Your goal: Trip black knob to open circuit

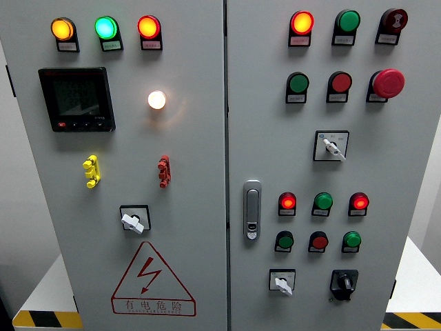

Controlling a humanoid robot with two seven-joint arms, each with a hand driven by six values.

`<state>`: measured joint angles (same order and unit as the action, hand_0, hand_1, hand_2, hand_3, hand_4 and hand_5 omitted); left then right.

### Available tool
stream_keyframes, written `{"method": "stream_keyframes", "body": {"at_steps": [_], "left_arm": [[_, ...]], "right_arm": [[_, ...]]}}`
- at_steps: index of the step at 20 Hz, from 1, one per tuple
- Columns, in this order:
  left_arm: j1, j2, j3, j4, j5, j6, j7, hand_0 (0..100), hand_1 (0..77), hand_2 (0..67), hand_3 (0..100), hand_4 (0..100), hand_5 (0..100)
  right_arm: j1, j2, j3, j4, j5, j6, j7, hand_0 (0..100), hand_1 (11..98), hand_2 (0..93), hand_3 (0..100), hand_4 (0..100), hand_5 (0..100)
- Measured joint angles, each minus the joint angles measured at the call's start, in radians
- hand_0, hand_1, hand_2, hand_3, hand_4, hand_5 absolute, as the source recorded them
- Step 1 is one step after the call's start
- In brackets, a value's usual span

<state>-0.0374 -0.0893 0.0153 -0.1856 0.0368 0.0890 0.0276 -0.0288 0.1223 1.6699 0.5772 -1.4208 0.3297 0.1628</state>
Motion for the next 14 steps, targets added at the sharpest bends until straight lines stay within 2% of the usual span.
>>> {"method": "stream_keyframes", "body": {"at_steps": [9, 14], "left_arm": [[0.0, 0.0, 0.0, 0.0, 0.0, 0.0, 0.0, 0, 0.0, 19.5, 26, 10, 9], [0.0, 0.0, 0.0, 0.0, 0.0, 0.0, 0.0, 0, 0.0, 19.4, 26, 10, 9]], "right_arm": [[-0.118, -0.0036, 0.002, 0.607, -0.026, 0.001, -0.009, 83, 45.7, 0.0, 27, 17, 30], [-0.161, -0.0047, -0.037, 0.806, -0.028, -0.004, -0.002, 86, 45.6, 0.0, 31, 22, 34]]}}
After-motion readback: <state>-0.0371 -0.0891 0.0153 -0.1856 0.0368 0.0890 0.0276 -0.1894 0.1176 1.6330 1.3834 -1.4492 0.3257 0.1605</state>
